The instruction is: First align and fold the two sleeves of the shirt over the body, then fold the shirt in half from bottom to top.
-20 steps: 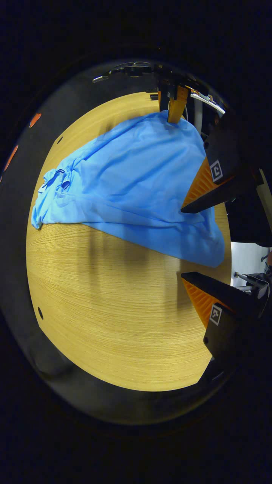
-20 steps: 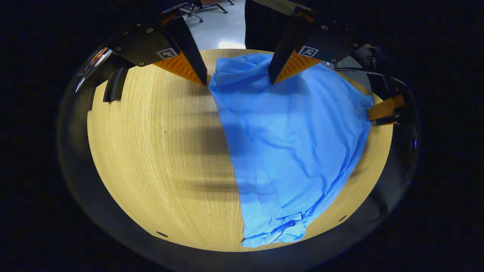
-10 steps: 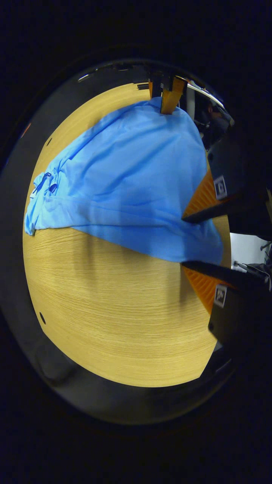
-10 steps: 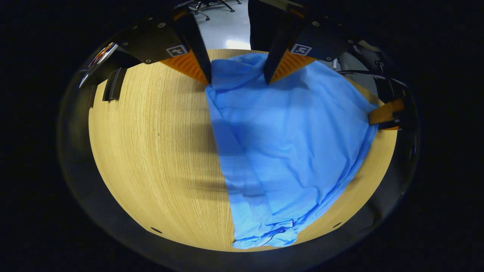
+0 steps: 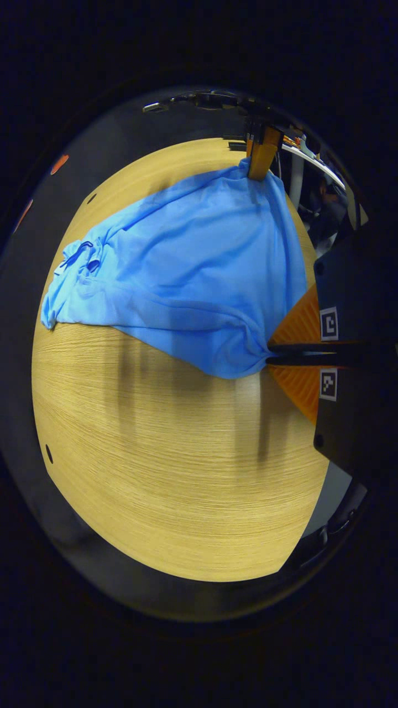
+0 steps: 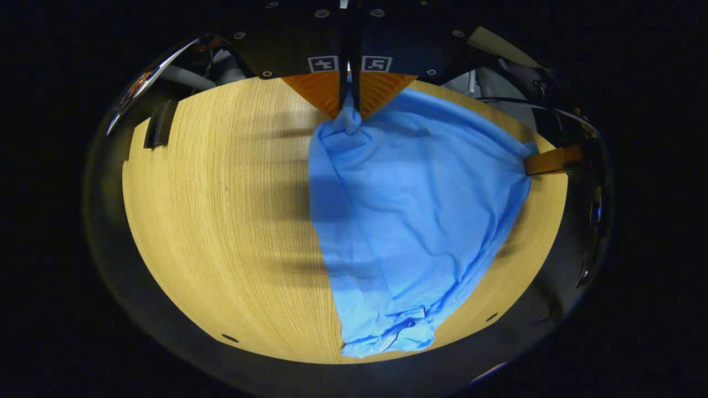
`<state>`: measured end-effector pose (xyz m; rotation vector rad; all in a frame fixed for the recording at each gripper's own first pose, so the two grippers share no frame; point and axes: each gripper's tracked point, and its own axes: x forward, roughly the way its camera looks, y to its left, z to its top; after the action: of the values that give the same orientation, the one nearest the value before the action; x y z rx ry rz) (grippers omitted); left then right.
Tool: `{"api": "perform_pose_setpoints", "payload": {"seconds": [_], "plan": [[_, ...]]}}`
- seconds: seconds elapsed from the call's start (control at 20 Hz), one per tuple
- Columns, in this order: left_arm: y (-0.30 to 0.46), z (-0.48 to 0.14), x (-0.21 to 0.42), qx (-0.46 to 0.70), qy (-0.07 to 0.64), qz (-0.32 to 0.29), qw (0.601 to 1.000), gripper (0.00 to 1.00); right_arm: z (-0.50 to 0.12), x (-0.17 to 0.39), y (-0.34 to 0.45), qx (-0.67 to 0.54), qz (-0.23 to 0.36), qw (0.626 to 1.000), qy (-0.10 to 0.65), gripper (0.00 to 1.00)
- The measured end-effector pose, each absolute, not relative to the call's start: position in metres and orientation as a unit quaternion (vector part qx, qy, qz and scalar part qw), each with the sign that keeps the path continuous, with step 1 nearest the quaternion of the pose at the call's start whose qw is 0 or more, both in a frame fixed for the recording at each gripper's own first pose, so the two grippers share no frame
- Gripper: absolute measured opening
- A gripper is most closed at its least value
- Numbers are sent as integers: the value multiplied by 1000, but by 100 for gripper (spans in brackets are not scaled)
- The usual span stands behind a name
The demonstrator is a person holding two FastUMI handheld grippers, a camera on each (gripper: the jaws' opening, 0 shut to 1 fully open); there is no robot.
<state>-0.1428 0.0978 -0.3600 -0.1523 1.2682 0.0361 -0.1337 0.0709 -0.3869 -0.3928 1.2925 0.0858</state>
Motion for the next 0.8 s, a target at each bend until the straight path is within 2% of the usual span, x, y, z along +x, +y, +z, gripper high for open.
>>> {"api": "perform_pose_setpoints", "payload": {"seconds": [0.5, 0.8], "plan": [[98, -300, -31, -58, 524, 5, 849, 5, -325, -24, 104, -177, 53, 828, 530, 1], [101, -285, 38, -73, 511, 12, 856, 5, -304, 60, 122, -186, 58, 845, 498, 1]]}}
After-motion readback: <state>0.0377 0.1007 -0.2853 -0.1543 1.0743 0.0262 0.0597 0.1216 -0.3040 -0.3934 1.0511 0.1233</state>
